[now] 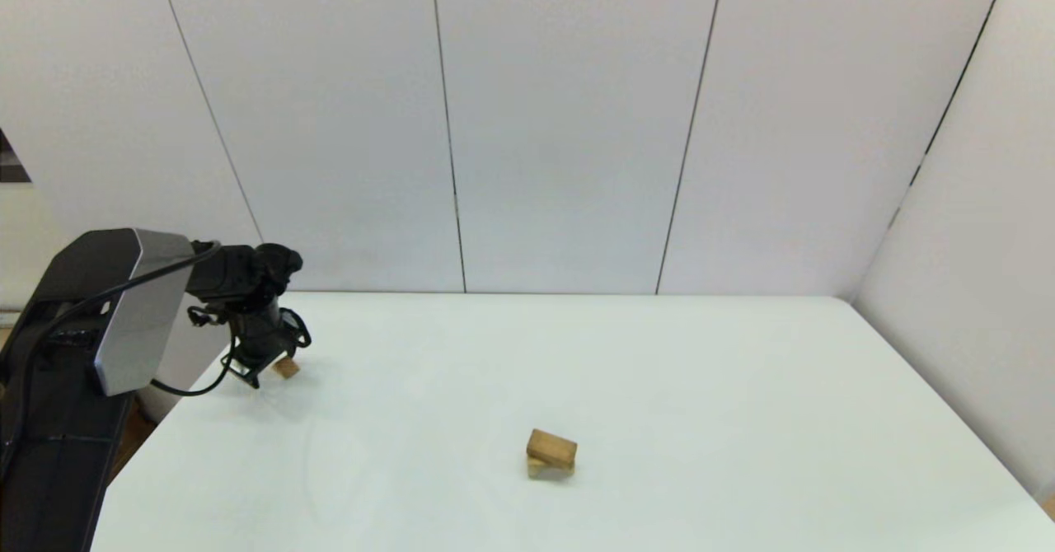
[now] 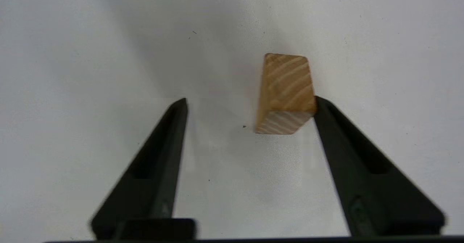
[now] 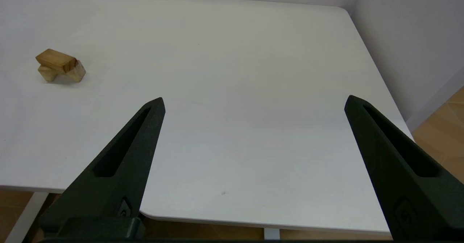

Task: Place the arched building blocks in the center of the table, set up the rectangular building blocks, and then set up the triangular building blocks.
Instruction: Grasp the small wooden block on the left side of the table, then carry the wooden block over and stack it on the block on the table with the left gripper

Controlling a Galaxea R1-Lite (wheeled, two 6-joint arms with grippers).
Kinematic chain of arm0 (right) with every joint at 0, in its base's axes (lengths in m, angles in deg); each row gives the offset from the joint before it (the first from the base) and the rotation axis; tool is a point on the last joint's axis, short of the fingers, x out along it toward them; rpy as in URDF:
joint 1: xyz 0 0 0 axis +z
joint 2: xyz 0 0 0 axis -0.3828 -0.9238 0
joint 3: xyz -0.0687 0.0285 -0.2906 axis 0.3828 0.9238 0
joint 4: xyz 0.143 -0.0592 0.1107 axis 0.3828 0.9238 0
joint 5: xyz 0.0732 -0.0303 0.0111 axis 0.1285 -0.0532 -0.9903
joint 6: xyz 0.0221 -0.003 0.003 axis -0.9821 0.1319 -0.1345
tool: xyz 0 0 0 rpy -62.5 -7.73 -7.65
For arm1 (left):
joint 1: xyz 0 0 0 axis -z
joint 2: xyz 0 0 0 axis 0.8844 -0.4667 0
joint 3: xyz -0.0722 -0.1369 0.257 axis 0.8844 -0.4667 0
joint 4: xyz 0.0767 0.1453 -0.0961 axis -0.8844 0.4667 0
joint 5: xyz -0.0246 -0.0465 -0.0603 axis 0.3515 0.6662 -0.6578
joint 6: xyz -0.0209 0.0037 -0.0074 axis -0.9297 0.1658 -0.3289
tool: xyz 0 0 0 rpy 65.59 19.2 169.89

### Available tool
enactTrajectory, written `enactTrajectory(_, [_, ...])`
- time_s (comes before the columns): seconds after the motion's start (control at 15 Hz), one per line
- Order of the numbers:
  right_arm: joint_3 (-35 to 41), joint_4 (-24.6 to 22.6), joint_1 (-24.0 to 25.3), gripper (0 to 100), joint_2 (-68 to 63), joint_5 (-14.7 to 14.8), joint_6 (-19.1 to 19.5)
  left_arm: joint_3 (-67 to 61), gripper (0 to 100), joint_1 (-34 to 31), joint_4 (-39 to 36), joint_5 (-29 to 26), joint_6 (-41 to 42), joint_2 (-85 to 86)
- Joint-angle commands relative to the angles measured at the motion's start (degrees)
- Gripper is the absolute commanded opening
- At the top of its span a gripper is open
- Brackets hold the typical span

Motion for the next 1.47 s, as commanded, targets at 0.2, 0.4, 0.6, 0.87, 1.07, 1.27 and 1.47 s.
enactTrajectory(0.2, [0.0, 0.1, 0.0, 100, 0.1, 0.0, 0.0, 0.0, 0, 0.0, 0.2, 0.1, -0.3, 0.0])
enactTrajectory(0.4, [0.0, 0.1, 0.0, 100, 0.1, 0.0, 0.0, 0.0, 0, 0.0, 0.2, 0.1, -0.3, 0.0])
enactTrajectory(0.6, [0.0, 0.1, 0.0, 100, 0.1, 0.0, 0.0, -0.1, 0, 0.0, 0.3, 0.1, -0.3, 0.2])
enactTrajectory(0.87, [0.0, 0.1, -0.1, 100, 0.1, 0.0, 0.0, -0.1, 0, 5.6, 5.3, -1.1, -0.8, 8.1])
enactTrajectory(1.07, [0.0, 0.1, 0.0, 100, 0.1, 0.0, 0.0, -0.1, 0, 16.2, 9.8, -5.0, 3.9, 17.7])
enactTrajectory(1.27, [0.0, 0.1, 0.0, 100, 0.1, 0.0, 0.0, -0.1, 0, 26.2, 12.4, -5.5, 12.6, 23.0])
enactTrajectory(1.47, [0.0, 0.1, 0.0, 100, 0.1, 0.0, 0.0, -0.1, 0, 34.2, 14.4, -8.4, 27.4, 25.7])
